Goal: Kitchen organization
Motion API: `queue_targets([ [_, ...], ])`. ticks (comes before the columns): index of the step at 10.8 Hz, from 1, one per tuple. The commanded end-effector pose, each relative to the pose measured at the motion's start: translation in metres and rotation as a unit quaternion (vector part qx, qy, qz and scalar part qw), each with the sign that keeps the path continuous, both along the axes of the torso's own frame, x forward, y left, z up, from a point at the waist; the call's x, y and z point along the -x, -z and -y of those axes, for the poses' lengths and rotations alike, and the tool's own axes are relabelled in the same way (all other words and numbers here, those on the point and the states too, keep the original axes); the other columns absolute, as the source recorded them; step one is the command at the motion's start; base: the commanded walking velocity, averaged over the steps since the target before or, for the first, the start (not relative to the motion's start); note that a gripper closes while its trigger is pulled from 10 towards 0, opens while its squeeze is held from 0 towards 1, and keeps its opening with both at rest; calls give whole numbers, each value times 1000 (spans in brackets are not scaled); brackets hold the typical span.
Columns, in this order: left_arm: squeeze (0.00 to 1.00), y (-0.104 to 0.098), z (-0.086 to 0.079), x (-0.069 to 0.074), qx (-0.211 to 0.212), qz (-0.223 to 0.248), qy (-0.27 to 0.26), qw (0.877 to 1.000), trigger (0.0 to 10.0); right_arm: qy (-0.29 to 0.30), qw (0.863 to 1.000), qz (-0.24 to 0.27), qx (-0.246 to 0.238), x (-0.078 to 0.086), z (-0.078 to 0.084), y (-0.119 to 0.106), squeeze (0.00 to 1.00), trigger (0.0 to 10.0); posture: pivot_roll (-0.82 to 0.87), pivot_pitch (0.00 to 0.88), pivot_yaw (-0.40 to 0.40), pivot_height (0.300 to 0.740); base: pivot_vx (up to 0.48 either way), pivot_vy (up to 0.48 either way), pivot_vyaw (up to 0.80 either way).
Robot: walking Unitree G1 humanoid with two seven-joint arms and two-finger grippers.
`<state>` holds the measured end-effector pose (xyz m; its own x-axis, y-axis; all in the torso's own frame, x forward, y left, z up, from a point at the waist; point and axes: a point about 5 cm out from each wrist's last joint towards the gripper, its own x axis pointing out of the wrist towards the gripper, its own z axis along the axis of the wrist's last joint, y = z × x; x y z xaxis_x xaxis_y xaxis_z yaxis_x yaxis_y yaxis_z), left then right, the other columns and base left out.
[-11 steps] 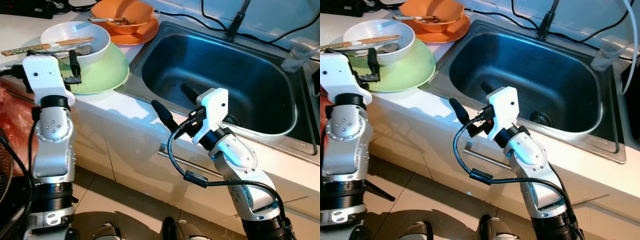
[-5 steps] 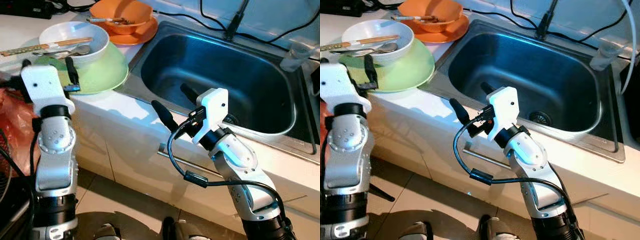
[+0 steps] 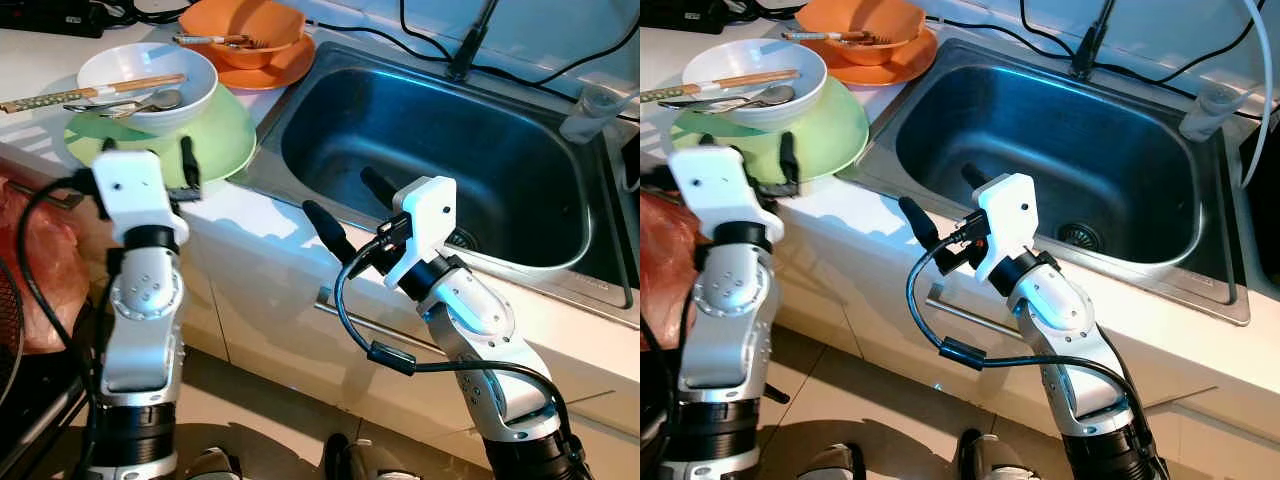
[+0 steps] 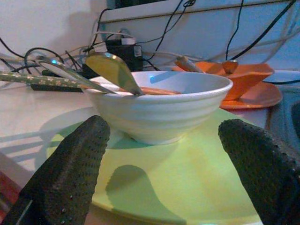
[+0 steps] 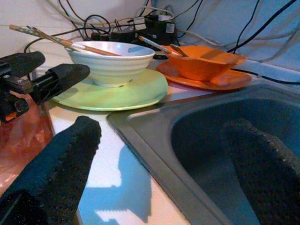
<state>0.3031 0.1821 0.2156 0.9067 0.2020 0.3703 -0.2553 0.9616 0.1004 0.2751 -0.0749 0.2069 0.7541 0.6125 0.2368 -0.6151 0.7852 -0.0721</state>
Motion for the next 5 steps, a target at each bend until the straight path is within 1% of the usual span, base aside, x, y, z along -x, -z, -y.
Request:
queue_targets([
  [1,0,0,3,0,-3,1,9,1000,10000,4,1000,3,4,0,2,1,0,10000,-27,168,-107,740,0,0,0],
  [5,0,-9,-7,-7,-18,21,-3,1000,10000,5,1000,3,4,0,2,1,0,10000,-27,166,-106,740,0,0,0],
])
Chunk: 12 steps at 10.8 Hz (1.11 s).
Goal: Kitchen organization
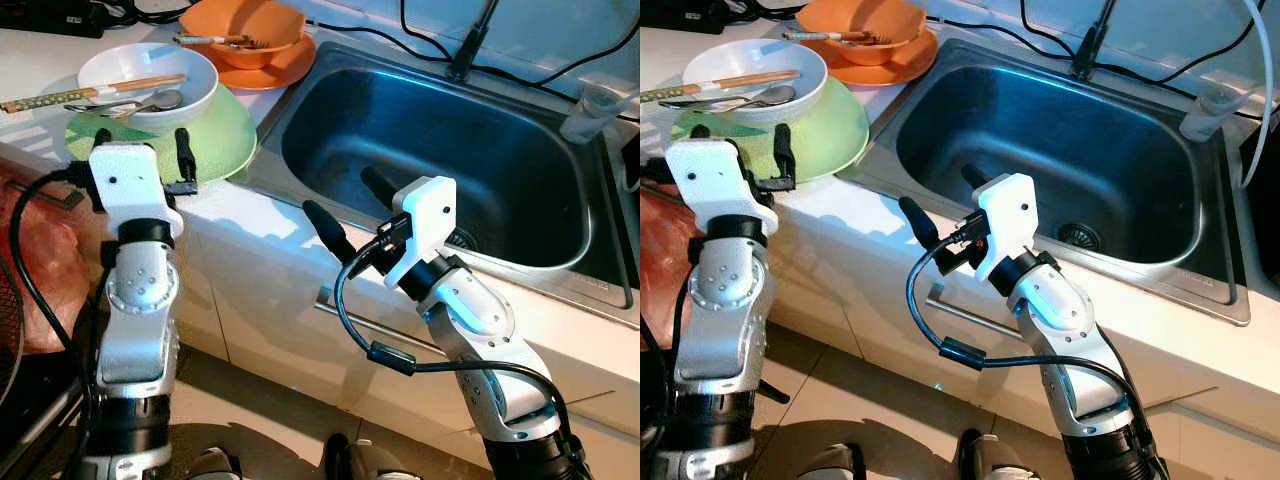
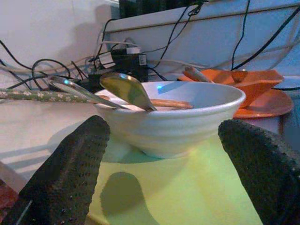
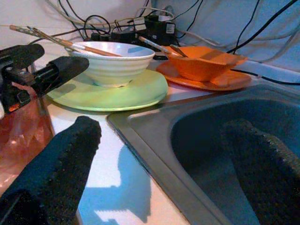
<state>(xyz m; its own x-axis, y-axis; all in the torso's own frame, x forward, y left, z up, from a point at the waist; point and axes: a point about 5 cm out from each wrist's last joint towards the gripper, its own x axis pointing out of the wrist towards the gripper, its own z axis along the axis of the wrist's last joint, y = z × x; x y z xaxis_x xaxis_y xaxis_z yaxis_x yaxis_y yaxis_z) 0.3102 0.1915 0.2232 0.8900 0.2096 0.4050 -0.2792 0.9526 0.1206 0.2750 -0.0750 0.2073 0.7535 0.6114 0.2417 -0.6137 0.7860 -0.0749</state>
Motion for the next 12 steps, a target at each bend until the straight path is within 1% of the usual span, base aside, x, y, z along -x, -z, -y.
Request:
queue_targets([
  [1,0,-2,1,-2,-4,6,5,1000,10000,5,1000,1,4,0,2,2,0,10000,-28,168,-105,740,0,0,0],
  [6,0,-8,-6,-12,-12,19,-3,1000,10000,7,1000,-7,7,5,5,5,0,10000,-50,190,-108,740,0,0,0],
  [8,0,-12,-4,-16,-14,27,2,1000,10000,-5,1000,-19,10,9,4,9,0,10000,-56,198,-108,740,0,0,0],
  [12,0,-11,-3,-20,-15,30,13,999,10000,-12,999,-26,15,11,3,11,0,10000,-61,201,-112,740,0,0,0],
])
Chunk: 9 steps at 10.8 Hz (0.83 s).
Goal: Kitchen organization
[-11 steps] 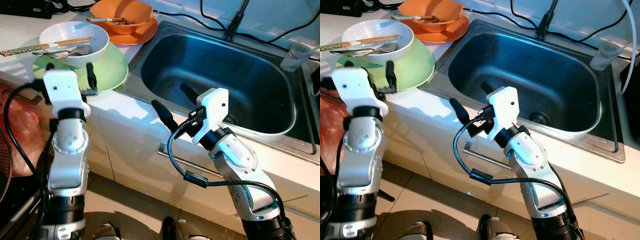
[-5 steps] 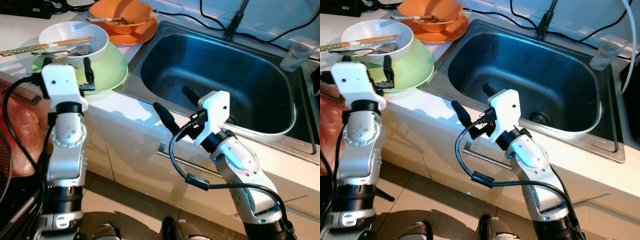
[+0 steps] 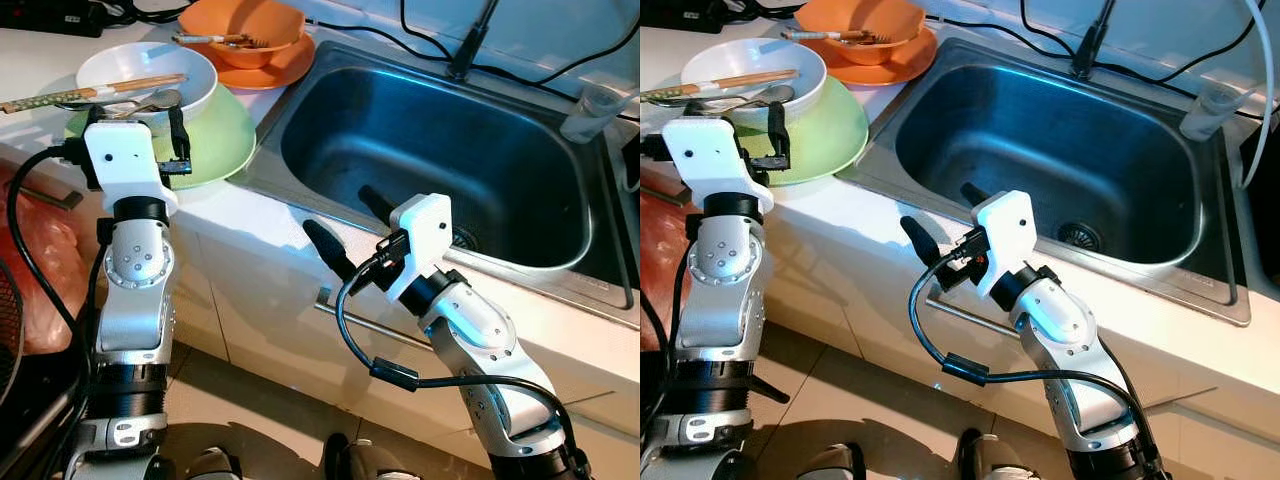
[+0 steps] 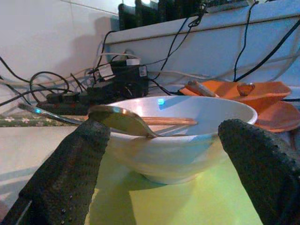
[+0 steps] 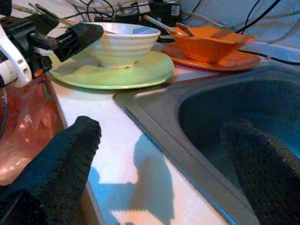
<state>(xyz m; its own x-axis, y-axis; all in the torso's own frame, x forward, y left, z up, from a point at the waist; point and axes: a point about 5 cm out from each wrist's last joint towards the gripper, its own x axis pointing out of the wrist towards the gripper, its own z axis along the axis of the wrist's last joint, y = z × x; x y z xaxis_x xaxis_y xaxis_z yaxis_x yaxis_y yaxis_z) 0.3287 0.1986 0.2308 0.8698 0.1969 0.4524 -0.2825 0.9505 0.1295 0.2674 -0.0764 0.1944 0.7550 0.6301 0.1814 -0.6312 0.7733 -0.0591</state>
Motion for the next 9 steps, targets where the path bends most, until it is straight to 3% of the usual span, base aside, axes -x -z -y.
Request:
queue_targets([
  [1,0,-3,4,-2,-4,6,12,1000,10000,-3,1000,3,2,3,2,-2,0,10000,-61,201,-112,740,0,0,0],
  [2,0,-3,3,-4,-7,6,19,1000,9059,-2,1000,4,2,3,2,-2,0,10000,-63,201,-111,740,0,0,0],
  [3,0,-2,2,-5,-9,7,23,1000,5686,-2,1000,3,2,3,2,-2,0,10000,-63,200,-110,740,0,0,0],
  [4,0,-2,0,-7,-15,8,23,1000,4353,-1,1000,2,2,4,2,-2,0,10000,-64,202,-110,740,0,0,0],
  [5,0,-2,-1,-7,-17,8,22,1000,4627,-1,1000,2,2,4,2,-2,0,10000,-64,202,-110,740,0,0,0],
  [6,0,-2,-3,-9,-20,8,19,1000,10000,-1,1000,1,2,4,2,-1,0,10000,-65,203,-111,740,0,0,0],
  [8,0,1,-11,-14,-27,6,8,1000,10000,-1,1000,1,2,5,2,-2,0,10000,-67,205,-112,740,0,0,0],
  [9,0,2,-15,-15,-28,7,6,1000,3490,0,1000,0,2,5,2,-1,0,10000,-69,205,-111,740,0,0,0],
])
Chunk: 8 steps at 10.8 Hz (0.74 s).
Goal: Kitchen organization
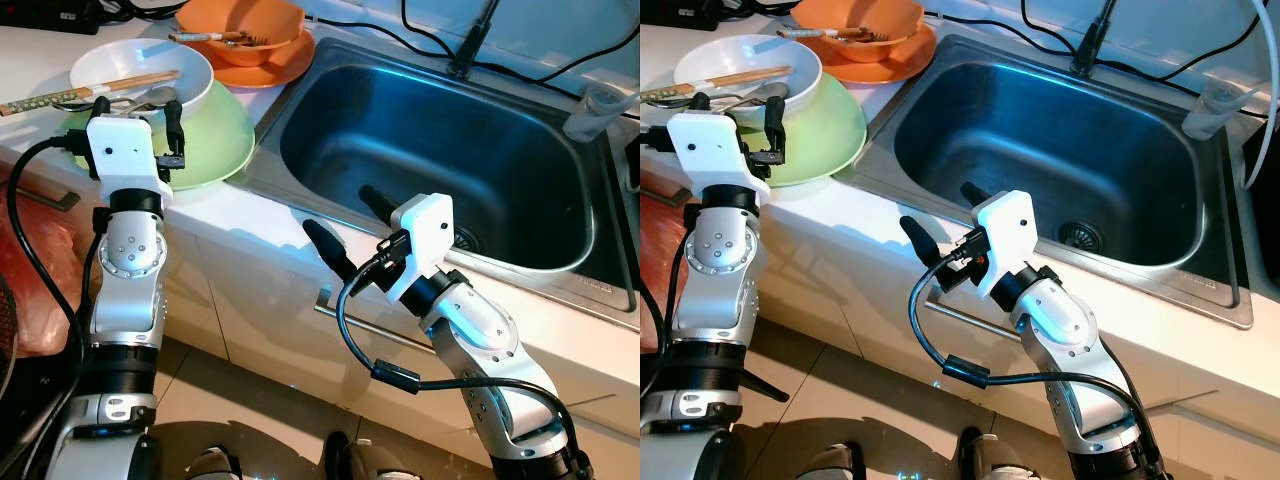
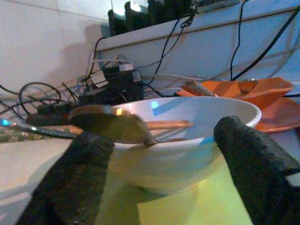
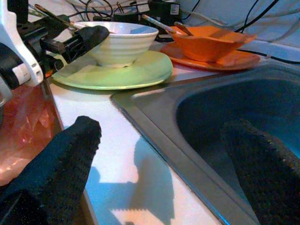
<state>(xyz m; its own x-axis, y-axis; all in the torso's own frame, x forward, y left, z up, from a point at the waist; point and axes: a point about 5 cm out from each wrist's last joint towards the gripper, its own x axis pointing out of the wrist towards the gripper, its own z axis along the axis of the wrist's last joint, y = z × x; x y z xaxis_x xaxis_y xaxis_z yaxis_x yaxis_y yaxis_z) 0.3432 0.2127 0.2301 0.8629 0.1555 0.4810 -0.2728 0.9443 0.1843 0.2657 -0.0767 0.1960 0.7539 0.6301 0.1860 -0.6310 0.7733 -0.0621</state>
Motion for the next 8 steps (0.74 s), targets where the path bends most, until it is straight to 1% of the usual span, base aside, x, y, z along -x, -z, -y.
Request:
queue_targets([
  [1,0,0,-2,-2,3,1,-3,1000,3490,0,1000,-3,2,3,2,0,0,10000,-69,205,-111,740,0,0,0],
  [2,0,-3,-3,-4,2,7,0,1000,0,1,1000,-3,2,3,2,1,0,10000,-69,205,-110,740,0,0,0],
  [5,0,-5,0,-5,2,17,10,1000,0,4,1000,-3,3,3,3,1,0,10000,-68,206,-109,740,0,0,0],
  [8,0,-5,0,-6,2,18,10,1000,0,5,1000,-3,3,2,3,1,0,10000,-67,205,-109,740,0,0,0],
])
